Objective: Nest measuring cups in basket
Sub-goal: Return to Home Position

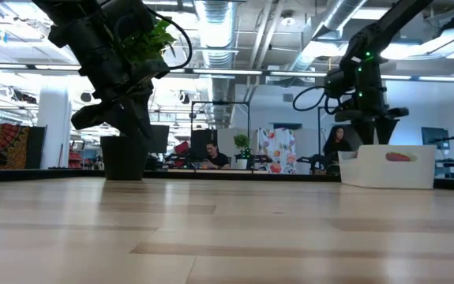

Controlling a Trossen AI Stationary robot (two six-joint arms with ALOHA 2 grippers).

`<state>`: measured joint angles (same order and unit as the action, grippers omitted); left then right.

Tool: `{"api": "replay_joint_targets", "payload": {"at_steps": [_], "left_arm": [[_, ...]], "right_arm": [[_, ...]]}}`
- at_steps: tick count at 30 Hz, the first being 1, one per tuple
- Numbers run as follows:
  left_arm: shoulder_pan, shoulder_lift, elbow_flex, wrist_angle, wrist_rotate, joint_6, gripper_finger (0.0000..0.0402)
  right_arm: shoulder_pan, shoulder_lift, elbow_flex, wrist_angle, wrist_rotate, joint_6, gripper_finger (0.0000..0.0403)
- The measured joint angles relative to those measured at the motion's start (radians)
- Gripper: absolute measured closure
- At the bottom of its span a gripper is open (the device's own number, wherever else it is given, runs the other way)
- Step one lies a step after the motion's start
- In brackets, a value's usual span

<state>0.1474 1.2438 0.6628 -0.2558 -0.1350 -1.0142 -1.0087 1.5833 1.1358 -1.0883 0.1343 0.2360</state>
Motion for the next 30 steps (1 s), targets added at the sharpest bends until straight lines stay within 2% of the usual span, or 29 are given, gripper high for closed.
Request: {"api": "replay_joint_targets", "payload": {"at_steps": [7, 10, 14, 20, 25, 30], "left_arm": [[0.0, 0.0, 0.0, 0.0, 0.019, 0.0, 0.0329], [0.0, 0.0, 0.01, -0.004, 0.022, 0.01, 0.0329], [-0.001, -0.03, 0.055, 0.004, -0.002, 0.097, 0.0329], [0.0, -0.146, 0.113, 0.012, -0.097, 0.233, 0.0329], [-0.004, -0.271, 0.116, 0.086, -0.101, 0.358, 0.0336], [-0.061, -0.381, 0.116, 0.155, -0.073, 0.537, 0.0382]], "right_arm": [[0.052, -0.045, -0.001, -0.023, 0.028, 0.025, 0.0172], [0.085, -0.102, -0.001, -0.018, 0.028, 0.043, 0.0178], [0.154, -0.208, -0.001, 0.029, 0.022, 0.052, 0.0184], [0.331, -0.376, 0.0, 0.229, -0.113, 0.125, 0.0201], [0.526, -0.41, 0.0, 0.457, -0.179, 0.232, 0.0251], [0.72, -0.376, 0.0, 0.795, -0.241, 0.235, 0.0339]]}}
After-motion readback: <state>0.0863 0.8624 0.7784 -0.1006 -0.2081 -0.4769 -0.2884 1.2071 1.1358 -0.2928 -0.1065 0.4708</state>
